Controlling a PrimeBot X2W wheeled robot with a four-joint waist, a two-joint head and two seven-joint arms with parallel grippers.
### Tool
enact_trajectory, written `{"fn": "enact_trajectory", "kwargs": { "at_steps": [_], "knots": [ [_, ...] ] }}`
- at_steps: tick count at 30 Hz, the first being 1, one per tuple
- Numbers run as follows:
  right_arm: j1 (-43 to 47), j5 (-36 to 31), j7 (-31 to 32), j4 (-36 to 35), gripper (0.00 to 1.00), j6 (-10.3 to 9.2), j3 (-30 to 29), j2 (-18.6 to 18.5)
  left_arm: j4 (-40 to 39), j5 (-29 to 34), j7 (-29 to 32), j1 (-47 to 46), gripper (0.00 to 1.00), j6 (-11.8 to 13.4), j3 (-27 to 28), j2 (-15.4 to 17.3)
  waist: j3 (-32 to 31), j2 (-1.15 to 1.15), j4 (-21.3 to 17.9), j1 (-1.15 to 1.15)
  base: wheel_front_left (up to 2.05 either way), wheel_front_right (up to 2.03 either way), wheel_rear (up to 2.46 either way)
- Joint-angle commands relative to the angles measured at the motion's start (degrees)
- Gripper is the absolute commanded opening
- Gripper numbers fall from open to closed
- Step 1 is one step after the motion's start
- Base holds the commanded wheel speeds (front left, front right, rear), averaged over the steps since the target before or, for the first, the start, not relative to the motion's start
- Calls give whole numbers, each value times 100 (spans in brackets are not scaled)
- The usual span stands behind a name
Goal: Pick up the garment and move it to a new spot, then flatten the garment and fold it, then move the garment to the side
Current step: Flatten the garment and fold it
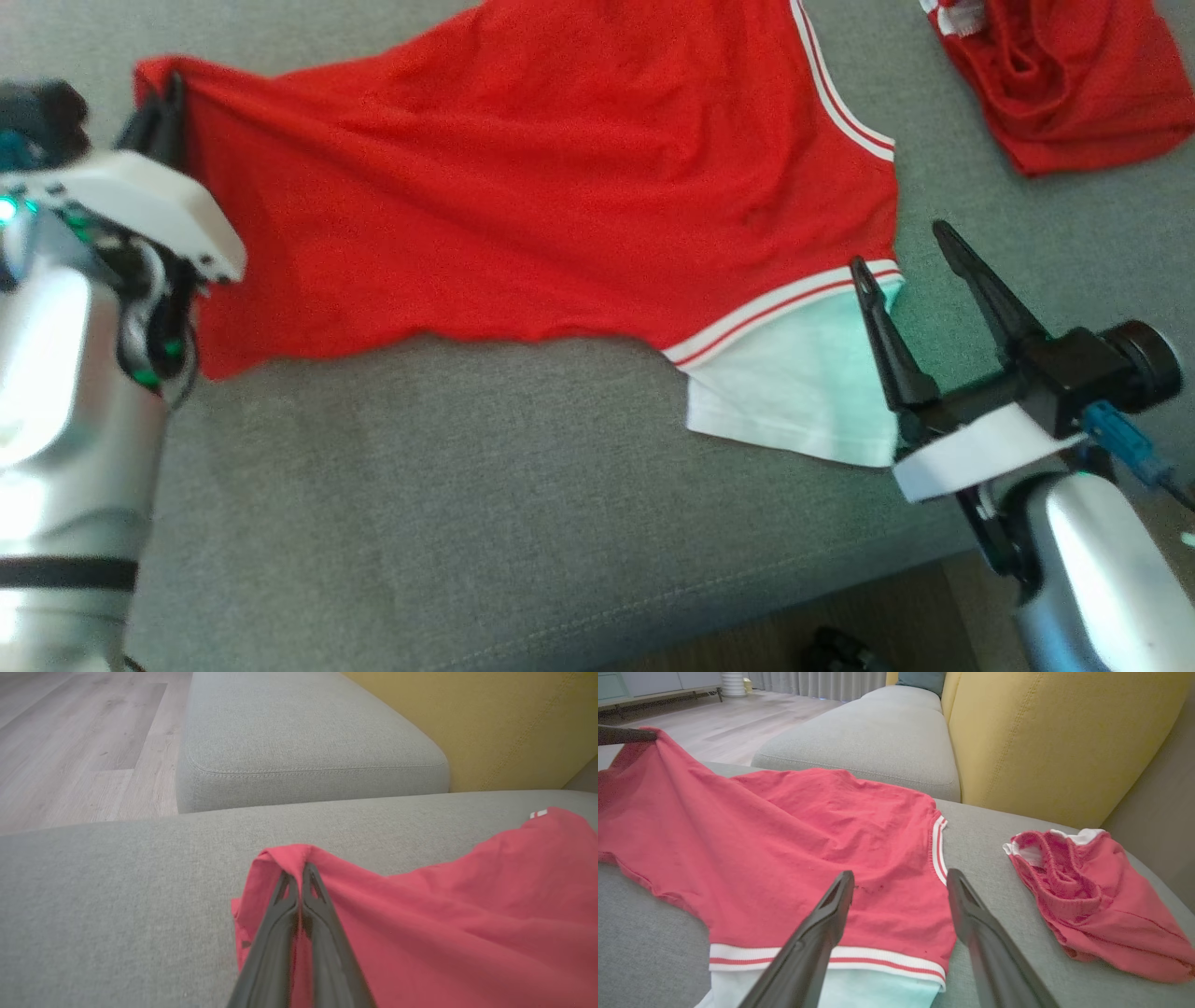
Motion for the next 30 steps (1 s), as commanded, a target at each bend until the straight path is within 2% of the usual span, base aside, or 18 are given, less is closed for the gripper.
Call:
{"fn": "enact_trajectory", "kwargs": {
  "at_steps": [1,8,9,10,11,17,23,30],
  "knots": [
    [-154,2,-85,-144,100,-5,112,15,-116,83,-4,-336,0,-20,202,305,73,0,-62,0,0,0,0],
    [-302,-20,-258,4,100,-5,197,175,239,35,42,-739,0,-242,142,392,200,0,-178,0,0,0,0],
    [-309,-19,-276,25,100,-5,203,192,256,23,17,-773,25,-258,149,404,201,0,-186,0,0,0,0],
    [-312,-16,-295,47,100,-5,202,206,275,-1,7,-786,57,-279,159,413,194,0,-189,0,0,0,0],
    [-312,-12,-315,67,100,-5,192,220,279,-33,-17,-792,100,-303,178,423,184,0,-186,0,0,0,0],
    [-290,-51,-469,109,100,-5,93,330,23,-187,-276,-579,100,-352,310,497,25,0,-76,0,0,0,0],
    [-270,-119,-600,91,100,-5,-65,496,-708,-369,-589,112,100,-276,444,446,-233,0,164,0,0,0,0],
    [-184,-173,-728,117,100,-5,-318,724,-1843,-480,-897,1383,100,53,503,214,-596,0,520,0,0,0,0]
  ]
}}
